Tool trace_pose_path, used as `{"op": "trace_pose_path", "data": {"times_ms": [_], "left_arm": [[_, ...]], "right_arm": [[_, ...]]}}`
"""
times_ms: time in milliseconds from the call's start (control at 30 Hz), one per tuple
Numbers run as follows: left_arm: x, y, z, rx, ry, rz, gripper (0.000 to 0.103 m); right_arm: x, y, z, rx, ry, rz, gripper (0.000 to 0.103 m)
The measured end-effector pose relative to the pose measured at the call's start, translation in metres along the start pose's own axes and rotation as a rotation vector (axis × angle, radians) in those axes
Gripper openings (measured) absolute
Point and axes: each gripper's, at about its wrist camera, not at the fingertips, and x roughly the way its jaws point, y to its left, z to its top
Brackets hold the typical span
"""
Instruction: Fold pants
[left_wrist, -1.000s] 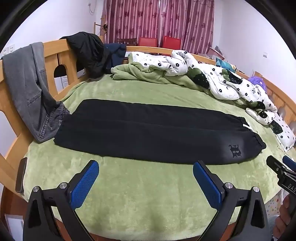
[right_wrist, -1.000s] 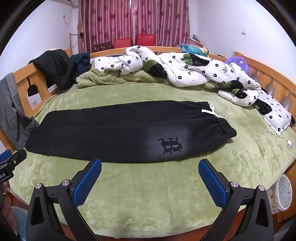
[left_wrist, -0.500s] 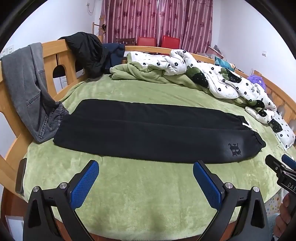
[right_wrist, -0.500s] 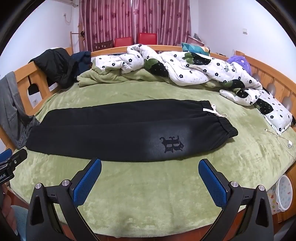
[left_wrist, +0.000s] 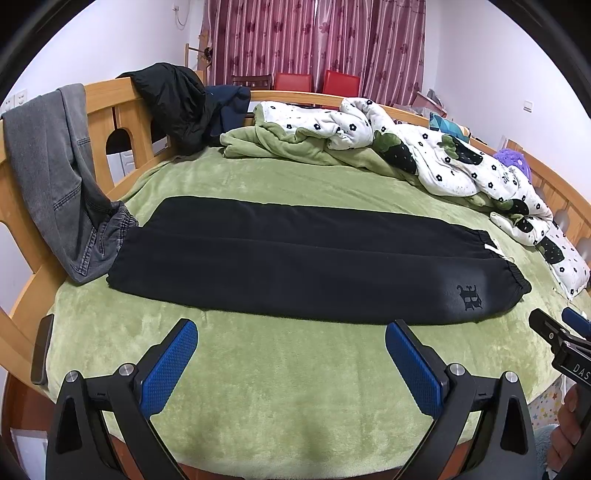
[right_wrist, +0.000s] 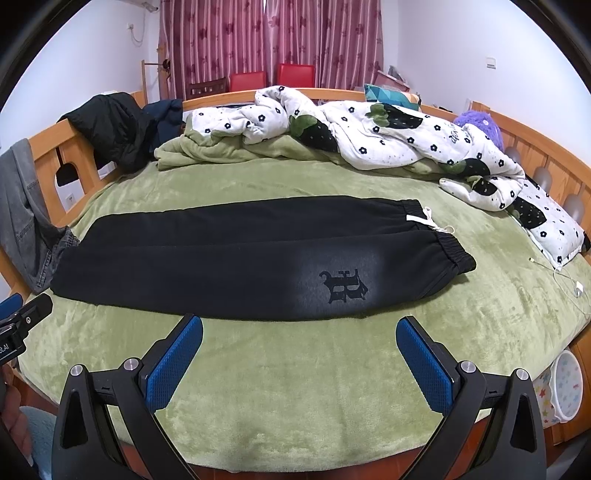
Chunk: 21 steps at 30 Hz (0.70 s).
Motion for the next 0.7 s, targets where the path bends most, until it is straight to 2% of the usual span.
{"op": "trace_pose_path", "data": {"times_ms": [700], "left_arm": [[-0.0004, -0.0008, 0.0006, -0.002, 0.001, 0.001, 0.102]], "right_arm": [[0.0002, -0.0009, 0.0002, -0.001, 0.002, -0.001, 0.103]]}}
